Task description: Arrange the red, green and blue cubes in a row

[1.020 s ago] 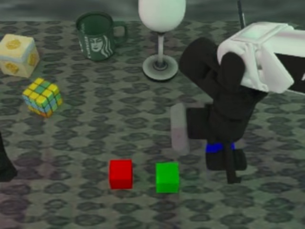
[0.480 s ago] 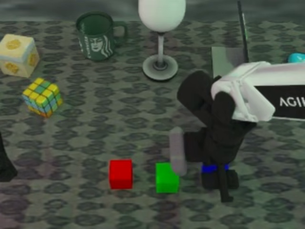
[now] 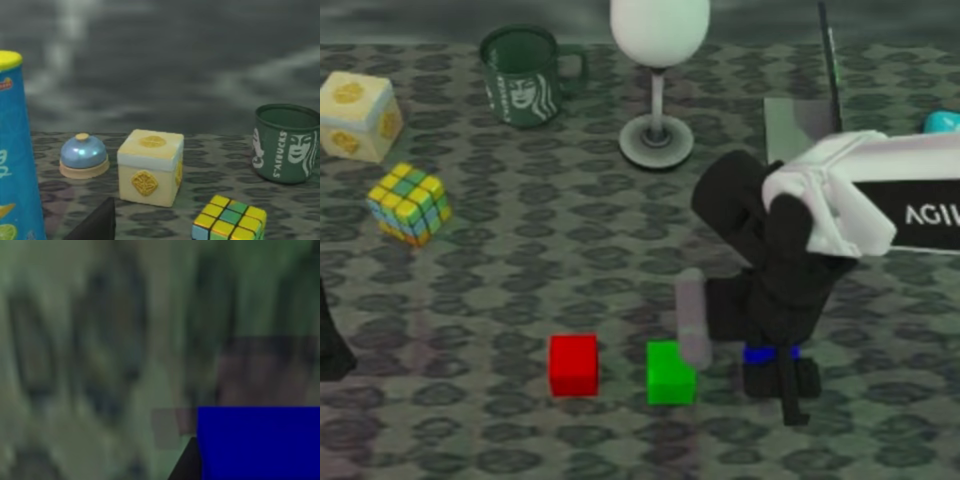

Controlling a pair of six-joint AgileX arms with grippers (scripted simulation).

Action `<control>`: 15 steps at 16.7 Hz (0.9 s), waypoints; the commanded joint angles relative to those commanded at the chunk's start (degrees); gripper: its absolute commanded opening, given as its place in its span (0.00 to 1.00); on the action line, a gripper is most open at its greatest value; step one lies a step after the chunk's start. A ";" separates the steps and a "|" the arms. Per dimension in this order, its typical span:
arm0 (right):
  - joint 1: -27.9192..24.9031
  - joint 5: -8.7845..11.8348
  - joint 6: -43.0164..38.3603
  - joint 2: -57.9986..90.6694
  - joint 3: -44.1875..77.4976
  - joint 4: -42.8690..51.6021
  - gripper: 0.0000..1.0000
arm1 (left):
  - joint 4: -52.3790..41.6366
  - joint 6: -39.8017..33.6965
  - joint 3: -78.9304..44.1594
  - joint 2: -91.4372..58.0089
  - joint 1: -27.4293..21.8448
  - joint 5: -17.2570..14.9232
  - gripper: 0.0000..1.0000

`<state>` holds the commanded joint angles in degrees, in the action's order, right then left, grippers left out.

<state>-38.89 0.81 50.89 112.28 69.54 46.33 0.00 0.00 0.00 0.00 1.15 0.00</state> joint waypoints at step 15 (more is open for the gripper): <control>0.00 0.00 0.00 0.00 0.00 0.00 1.00 | 0.00 0.00 0.00 0.00 0.00 0.00 1.00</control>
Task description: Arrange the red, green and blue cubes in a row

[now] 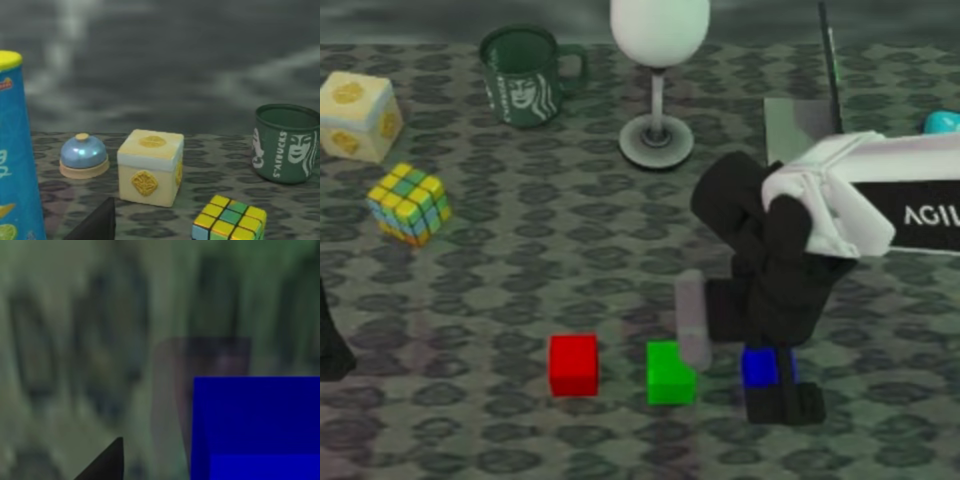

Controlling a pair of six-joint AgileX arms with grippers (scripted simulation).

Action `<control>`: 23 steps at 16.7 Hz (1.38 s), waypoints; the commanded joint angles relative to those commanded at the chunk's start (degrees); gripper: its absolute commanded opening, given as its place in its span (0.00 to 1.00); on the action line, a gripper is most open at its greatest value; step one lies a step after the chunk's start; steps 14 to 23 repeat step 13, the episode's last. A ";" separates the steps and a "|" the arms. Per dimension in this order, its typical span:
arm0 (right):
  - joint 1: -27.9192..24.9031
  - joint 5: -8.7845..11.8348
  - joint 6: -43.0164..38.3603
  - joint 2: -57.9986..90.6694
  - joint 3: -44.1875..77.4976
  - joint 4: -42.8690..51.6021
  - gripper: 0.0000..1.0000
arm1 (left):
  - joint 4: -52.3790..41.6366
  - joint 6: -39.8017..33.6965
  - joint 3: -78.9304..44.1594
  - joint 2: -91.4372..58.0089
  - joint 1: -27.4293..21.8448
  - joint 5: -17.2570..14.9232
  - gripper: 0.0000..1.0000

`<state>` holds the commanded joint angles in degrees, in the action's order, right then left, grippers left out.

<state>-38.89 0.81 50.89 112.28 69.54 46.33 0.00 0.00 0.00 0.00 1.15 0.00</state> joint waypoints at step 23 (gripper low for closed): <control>-0.24 0.04 0.36 -5.82 9.06 14.87 1.00 | 0.00 0.00 0.00 0.00 0.00 0.00 1.00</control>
